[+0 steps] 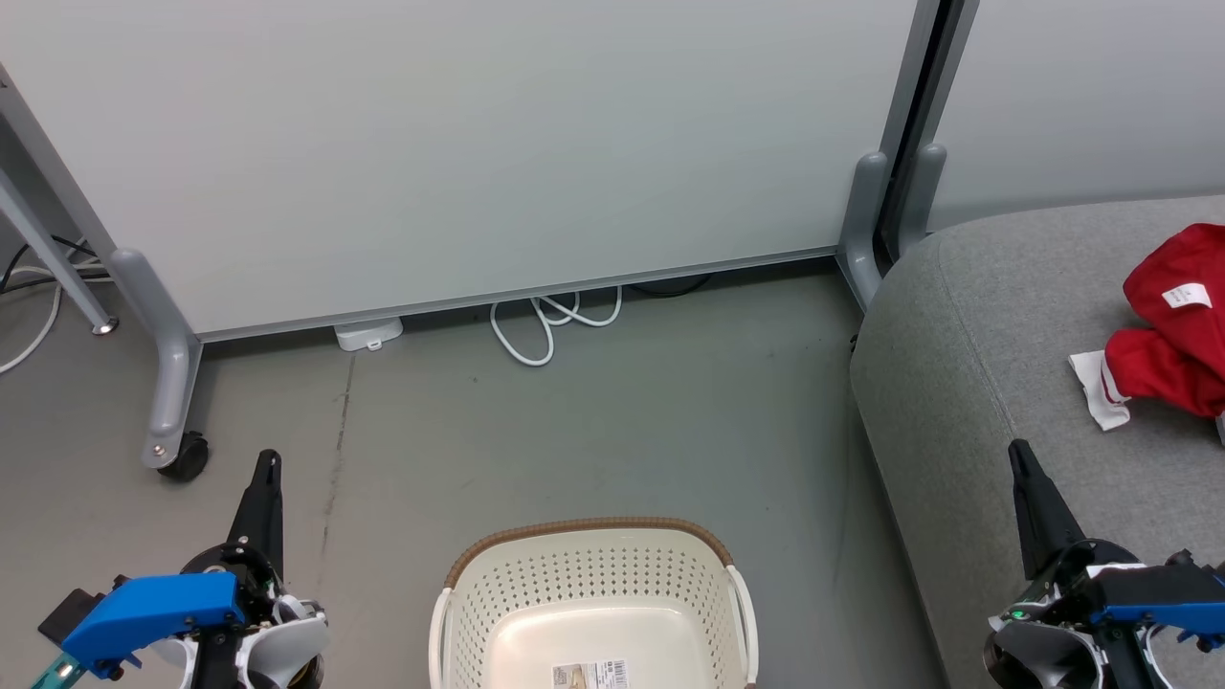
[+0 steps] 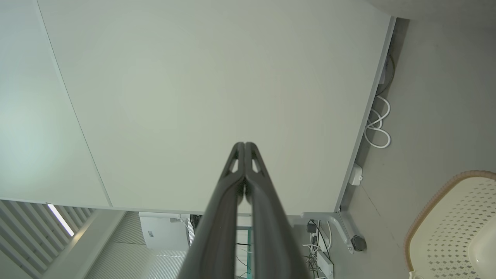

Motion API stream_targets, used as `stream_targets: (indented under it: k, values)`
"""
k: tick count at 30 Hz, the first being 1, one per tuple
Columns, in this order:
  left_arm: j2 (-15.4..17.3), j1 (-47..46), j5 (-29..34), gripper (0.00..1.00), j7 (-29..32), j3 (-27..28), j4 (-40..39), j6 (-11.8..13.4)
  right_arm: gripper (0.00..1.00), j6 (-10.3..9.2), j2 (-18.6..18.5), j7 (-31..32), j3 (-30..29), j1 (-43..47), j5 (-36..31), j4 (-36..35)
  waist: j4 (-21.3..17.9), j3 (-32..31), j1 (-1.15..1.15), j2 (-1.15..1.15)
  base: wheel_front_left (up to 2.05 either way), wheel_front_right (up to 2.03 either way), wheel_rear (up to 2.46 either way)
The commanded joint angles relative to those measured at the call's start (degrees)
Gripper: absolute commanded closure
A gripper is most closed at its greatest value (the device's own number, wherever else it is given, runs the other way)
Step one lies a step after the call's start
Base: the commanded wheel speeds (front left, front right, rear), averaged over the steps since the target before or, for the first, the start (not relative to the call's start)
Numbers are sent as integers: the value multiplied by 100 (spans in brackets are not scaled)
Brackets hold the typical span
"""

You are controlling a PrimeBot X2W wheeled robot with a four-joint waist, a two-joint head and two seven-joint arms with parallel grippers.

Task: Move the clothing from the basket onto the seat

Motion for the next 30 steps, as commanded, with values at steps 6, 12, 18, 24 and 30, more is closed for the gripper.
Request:
stream_targets:
  k: [6,12,18,24,30]
  values:
    - [-3,-54,-13,100,24,14,-22,-22,100,4,12,16,-7,-85,13,10,0,0,0,0,0,0,0]
    - [-3,-54,-14,100,23,13,-22,-22,100,4,11,16,-7,-85,14,10,0,0,0,0,0,0,0]
    - [-3,-54,-14,100,22,12,-23,-21,100,4,11,15,-7,-85,14,10,0,0,0,0,0,0,0]
    - [-3,-54,-15,100,22,11,-23,-21,100,4,11,15,-7,-84,14,10,0,0,0,0,0,0,0]
    - [-3,-54,-15,100,21,11,-23,-21,100,4,11,15,-7,-84,14,10,0,0,0,0,0,0,0]
